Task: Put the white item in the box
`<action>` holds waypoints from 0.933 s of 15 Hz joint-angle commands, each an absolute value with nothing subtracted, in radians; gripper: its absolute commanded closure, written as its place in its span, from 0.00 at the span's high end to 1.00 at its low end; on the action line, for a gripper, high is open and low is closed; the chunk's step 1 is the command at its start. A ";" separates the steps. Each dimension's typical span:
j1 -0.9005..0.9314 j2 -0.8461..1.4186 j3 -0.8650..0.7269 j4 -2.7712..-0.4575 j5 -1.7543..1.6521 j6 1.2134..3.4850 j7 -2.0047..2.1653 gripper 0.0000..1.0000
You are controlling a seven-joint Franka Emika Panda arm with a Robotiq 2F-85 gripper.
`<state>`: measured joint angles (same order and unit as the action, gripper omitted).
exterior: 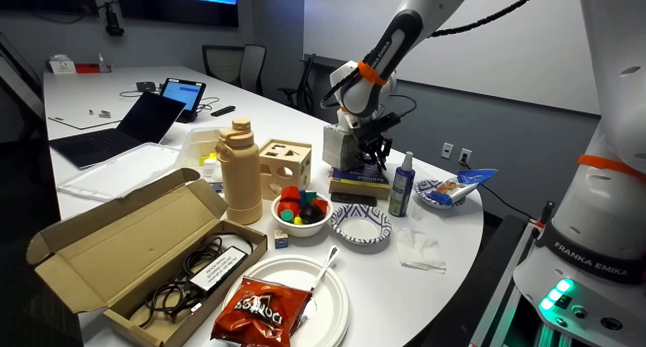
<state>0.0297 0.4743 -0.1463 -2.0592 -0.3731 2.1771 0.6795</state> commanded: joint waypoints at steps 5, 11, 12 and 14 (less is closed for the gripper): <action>0.063 0.140 -0.155 -2.174 -0.403 1.996 0.703 0.03; 0.049 -0.140 -0.042 -2.160 -0.258 1.792 0.535 0.03; 0.050 -0.183 -0.026 -2.150 -0.221 1.774 0.506 0.03; 0.052 -0.266 -0.001 -2.128 -0.141 1.753 0.454 0.03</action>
